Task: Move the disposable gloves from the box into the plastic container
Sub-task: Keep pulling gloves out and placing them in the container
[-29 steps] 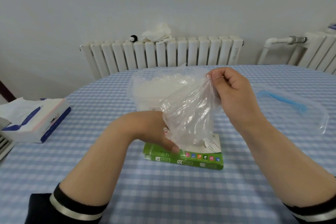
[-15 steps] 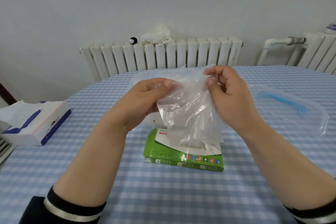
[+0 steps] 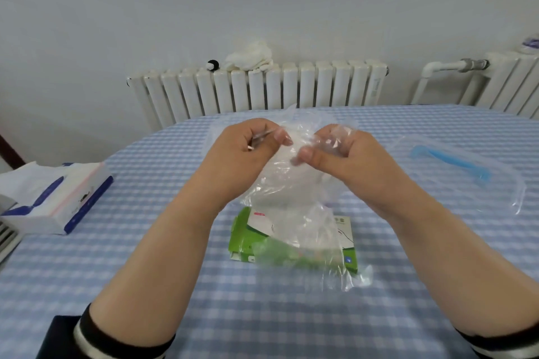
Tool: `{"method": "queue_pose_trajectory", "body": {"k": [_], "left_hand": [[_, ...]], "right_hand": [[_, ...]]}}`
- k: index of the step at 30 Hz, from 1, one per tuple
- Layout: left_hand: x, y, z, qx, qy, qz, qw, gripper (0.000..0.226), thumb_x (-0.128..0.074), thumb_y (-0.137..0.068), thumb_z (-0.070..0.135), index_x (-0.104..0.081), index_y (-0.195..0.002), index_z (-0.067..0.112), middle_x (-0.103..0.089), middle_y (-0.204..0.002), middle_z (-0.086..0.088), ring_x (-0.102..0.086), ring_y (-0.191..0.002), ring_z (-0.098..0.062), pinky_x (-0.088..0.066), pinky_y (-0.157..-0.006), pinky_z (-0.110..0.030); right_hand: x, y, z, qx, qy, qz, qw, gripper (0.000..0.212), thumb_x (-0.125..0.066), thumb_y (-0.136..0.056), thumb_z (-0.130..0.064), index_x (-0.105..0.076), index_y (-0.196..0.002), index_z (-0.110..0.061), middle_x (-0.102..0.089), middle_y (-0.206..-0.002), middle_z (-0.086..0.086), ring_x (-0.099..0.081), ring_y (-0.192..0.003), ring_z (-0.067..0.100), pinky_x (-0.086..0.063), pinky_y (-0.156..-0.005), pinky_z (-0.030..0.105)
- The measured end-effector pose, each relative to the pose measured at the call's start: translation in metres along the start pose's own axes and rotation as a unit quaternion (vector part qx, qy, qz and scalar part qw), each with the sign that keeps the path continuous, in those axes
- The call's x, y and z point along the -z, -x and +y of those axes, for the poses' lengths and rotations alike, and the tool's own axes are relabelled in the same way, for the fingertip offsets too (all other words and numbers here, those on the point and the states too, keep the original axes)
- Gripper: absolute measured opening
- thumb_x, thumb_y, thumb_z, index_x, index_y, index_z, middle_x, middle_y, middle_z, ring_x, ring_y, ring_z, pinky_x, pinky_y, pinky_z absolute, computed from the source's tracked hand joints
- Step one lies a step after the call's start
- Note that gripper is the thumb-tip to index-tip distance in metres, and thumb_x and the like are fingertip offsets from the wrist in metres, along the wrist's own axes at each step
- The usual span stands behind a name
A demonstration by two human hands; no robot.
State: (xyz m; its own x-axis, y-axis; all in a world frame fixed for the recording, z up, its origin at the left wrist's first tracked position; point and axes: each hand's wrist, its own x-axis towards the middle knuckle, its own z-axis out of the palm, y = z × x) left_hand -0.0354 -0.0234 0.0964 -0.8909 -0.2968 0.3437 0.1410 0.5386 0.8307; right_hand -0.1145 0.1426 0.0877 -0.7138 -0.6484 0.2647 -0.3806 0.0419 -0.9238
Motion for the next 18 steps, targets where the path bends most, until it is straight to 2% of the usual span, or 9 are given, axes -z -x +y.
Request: {"method": "queue_pose_trajectory", "body": {"k": [2, 3, 5, 8, 11, 14, 16, 18], "left_hand": [[-0.002, -0.003, -0.003, -0.007, -0.011, 0.039, 0.999, 0.024, -0.053, -0.099, 0.028, -0.066, -0.08, 0.031, -0.066, -0.081, 0.017, -0.057, -0.072, 0.009, -0.041, -0.067, -0.006], [-0.002, -0.004, -0.004, -0.007, 0.0, 0.052, 0.999, 0.024, -0.052, -0.1, 0.026, -0.065, -0.08, 0.029, -0.065, -0.079, 0.014, -0.057, -0.068, 0.006, -0.043, -0.065, -0.007], [-0.002, -0.009, -0.005, -0.001, 0.023, 0.068, 0.997, 0.022, -0.051, -0.1, 0.022, -0.065, -0.083, 0.024, -0.063, -0.072, 0.011, -0.056, -0.055, 0.0, -0.045, -0.058, -0.011], [-0.001, -0.026, -0.007, 0.0, -0.012, 0.091, 0.996, 0.011, -0.054, -0.099, 0.026, -0.063, -0.093, 0.021, -0.064, -0.073, 0.01, -0.049, -0.043, 0.0, -0.042, -0.043, -0.017], [0.006, -0.051, -0.014, -0.02, -0.118, 0.11, 0.987, 0.007, -0.056, -0.097, 0.033, -0.057, -0.1, 0.027, -0.064, -0.078, 0.011, -0.053, -0.06, 0.004, -0.041, -0.051, -0.018], [0.017, -0.077, -0.025, -0.024, -0.207, 0.114, 0.971, 0.013, -0.057, -0.096, 0.032, -0.057, -0.106, 0.024, -0.063, -0.08, 0.006, -0.053, -0.071, -0.004, -0.036, -0.057, -0.021], [0.025, -0.091, -0.035, -0.011, -0.272, 0.101, 0.957, 0.021, -0.058, -0.096, 0.032, -0.055, -0.112, 0.02, -0.063, -0.084, 0.003, -0.056, -0.077, -0.014, -0.036, -0.06, -0.027], [0.03, -0.1, -0.046, 0.007, -0.32, 0.085, 0.944, 0.027, -0.058, -0.096, 0.032, -0.053, -0.117, 0.017, -0.061, -0.088, 0.002, -0.058, -0.085, -0.02, -0.04, -0.068, -0.031]], "right_hand": [[-0.004, -0.001, 0.0, 0.005, -0.054, 0.027, 0.998, 0.034, -0.072, -0.08, -0.02, -0.055, -0.091, 0.007, -0.071, -0.074, 0.001, -0.07, -0.071, 0.011, -0.053, -0.075, 0.019], [-0.005, -0.002, 0.001, 0.003, -0.069, 0.032, 0.997, 0.034, -0.072, -0.078, -0.02, -0.055, -0.091, 0.006, -0.069, -0.069, 0.0, -0.069, -0.067, 0.013, -0.055, -0.076, 0.025], [-0.005, -0.004, 0.002, -0.018, -0.068, 0.035, 0.997, 0.024, -0.074, -0.078, -0.023, -0.059, -0.09, -0.008, -0.067, -0.064, -0.001, -0.066, -0.062, 0.015, -0.055, -0.074, 0.034], [-0.001, -0.014, 0.005, -0.051, -0.057, 0.108, 0.991, 0.019, -0.071, -0.086, -0.024, -0.059, -0.1, -0.017, -0.064, -0.069, 0.0, -0.058, -0.058, 0.009, -0.053, -0.059, 0.029], [0.004, -0.035, 0.007, -0.02, 0.116, 0.175, 0.977, 0.024, -0.062, -0.093, -0.032, -0.05, -0.112, -0.024, -0.062, -0.07, -0.001, -0.056, -0.058, 0.005, -0.044, -0.056, 0.019], [0.012, -0.058, 0.01, 0.003, 0.323, 0.179, 0.929, 0.035, -0.054, -0.096, -0.036, -0.042, -0.126, -0.025, -0.058, -0.073, -0.004, -0.059, -0.071, 0.015, -0.043, -0.061, 0.03], [0.015, -0.075, 0.012, -0.007, 0.383, 0.161, 0.91, 0.04, -0.052, -0.097, -0.04, -0.04, -0.131, -0.022, -0.062, -0.082, -0.001, -0.06, -0.079, 0.02, -0.042, -0.064, 0.033], [0.019, -0.087, 0.018, -0.019, 0.393, 0.142, 0.909, 0.042, -0.05, -0.097, -0.045, -0.043, -0.129, -0.019, -0.063, -0.087, 0.002, -0.06, -0.082, 0.022, -0.043, -0.067, 0.034]]}}
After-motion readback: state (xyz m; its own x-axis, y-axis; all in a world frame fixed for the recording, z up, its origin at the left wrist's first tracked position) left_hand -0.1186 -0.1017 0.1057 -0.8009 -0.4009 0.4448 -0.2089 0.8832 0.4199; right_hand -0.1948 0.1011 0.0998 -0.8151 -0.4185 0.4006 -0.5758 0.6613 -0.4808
